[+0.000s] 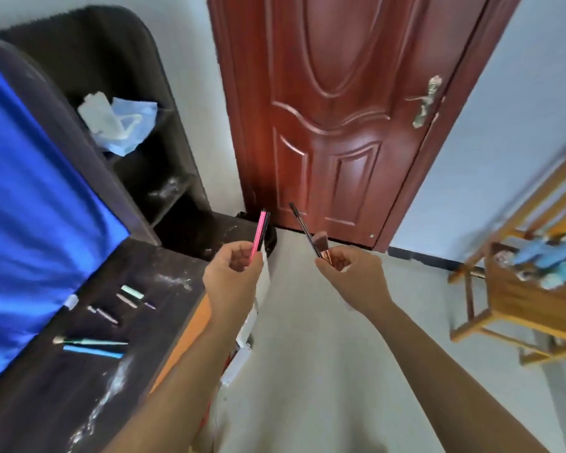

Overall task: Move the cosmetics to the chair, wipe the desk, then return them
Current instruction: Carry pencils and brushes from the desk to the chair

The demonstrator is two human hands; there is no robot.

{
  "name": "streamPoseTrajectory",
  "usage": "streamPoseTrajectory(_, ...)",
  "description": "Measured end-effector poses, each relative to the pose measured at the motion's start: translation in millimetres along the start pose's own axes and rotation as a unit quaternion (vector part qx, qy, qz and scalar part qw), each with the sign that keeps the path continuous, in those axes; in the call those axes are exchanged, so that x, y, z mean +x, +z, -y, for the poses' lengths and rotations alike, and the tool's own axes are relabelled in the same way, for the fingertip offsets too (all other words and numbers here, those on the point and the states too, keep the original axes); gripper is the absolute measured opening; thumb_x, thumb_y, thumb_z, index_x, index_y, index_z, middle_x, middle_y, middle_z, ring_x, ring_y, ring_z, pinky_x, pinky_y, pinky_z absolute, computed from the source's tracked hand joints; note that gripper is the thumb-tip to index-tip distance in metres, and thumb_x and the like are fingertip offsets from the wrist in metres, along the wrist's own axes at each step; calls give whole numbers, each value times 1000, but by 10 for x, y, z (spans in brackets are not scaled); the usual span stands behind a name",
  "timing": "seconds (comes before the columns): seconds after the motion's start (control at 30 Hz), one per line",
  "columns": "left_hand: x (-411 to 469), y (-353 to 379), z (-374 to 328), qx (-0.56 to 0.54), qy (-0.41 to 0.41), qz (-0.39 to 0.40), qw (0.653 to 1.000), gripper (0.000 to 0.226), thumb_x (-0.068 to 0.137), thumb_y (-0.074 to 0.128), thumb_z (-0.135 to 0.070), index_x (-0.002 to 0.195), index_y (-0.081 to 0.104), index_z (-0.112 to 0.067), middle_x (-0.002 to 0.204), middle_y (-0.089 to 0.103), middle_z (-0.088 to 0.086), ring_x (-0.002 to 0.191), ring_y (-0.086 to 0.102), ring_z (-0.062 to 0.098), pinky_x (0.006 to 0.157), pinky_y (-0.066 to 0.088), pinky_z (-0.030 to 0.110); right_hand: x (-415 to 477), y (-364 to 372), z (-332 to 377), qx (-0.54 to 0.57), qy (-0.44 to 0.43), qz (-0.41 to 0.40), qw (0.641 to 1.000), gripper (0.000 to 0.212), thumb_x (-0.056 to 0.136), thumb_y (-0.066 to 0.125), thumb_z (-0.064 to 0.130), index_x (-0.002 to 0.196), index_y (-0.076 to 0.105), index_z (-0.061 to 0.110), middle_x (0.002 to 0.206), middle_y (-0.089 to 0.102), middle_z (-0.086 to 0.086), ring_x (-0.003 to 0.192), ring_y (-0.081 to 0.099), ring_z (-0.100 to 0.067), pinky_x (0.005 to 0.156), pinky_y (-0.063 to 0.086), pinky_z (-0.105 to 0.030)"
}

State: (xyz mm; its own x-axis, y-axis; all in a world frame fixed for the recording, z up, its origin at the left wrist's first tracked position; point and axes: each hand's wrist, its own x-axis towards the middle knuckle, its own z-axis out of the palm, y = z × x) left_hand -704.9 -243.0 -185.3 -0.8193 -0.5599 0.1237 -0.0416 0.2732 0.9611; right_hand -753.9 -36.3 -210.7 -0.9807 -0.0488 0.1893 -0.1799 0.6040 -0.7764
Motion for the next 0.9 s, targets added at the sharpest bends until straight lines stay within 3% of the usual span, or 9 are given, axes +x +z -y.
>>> streamPoseTrajectory(0.1,-279,1004,-341,4,12,46,999,22,81,75,-16,81,66,-36,73,70,-15,68,64,4,66,51,20,89,-840,-659,-15,36,-35,999,25,79,64,56,75,70,33,69,67,16,67,63,-4,67,54,-31)
streamPoseTrajectory(0.2,-562,1952,-665,15,39,87,995,21,80,75,-18,81,66,-36,74,69,-14,67,64,2,63,48,12,143,-1635,-1244,-40,78,-60,994,23,84,70,50,66,59,42,66,63,18,65,60,-1,61,44,-21)
streamPoseTrajectory(0.33,-896,3088,-975,1,48,170,984,18,81,75,-18,83,68,-33,77,69,-20,68,62,0,63,51,18,176,-2510,-1955,-45,141,-100,984,20,87,68,47,77,70,30,70,67,12,69,63,-6,68,53,-27)
streamPoseTrajectory(0.4,-1041,3587,-1068,-7,54,212,976,18,81,76,-17,85,69,-33,79,69,-23,68,61,-2,62,48,13,174,-2844,-2287,-40,165,-121,978,22,89,68,45,75,69,27,68,66,10,67,62,-8,67,52,-30)
streamPoseTrajectory(0.57,-1259,4803,-1159,-19,48,300,952,18,81,77,-15,88,69,-30,77,69,-16,65,60,-1,58,46,9,258,-3509,-3074,-47,238,-175,954,26,88,71,42,66,60,34,56,57,14,63,57,0,53,30,-11)
streamPoseTrajectory(0.67,-1281,5578,-1209,-36,36,346,937,20,81,77,-14,86,68,-31,76,69,-12,65,61,2,58,50,14,447,-3893,-3545,-66,282,-193,937,24,86,72,45,68,65,30,57,60,13,63,59,-5,50,37,-13)
streamPoseTrajectory(0.77,-1254,6389,-1303,-45,30,376,925,19,82,76,-13,87,68,-30,77,69,-15,68,63,3,57,48,12,739,-4296,-3991,-82,323,-208,920,22,84,73,47,67,62,40,63,64,14,64,61,-5,58,50,-27)
streamPoseTrajectory(0.9,-1268,7346,-1474,-13,34,432,901,19,83,76,-21,83,64,-36,76,66,-28,78,62,-8,56,45,4,1086,-4847,-4469,-108,374,-224,893,22,81,71,54,79,72,32,68,67,14,68,63,-5,64,56,-32)
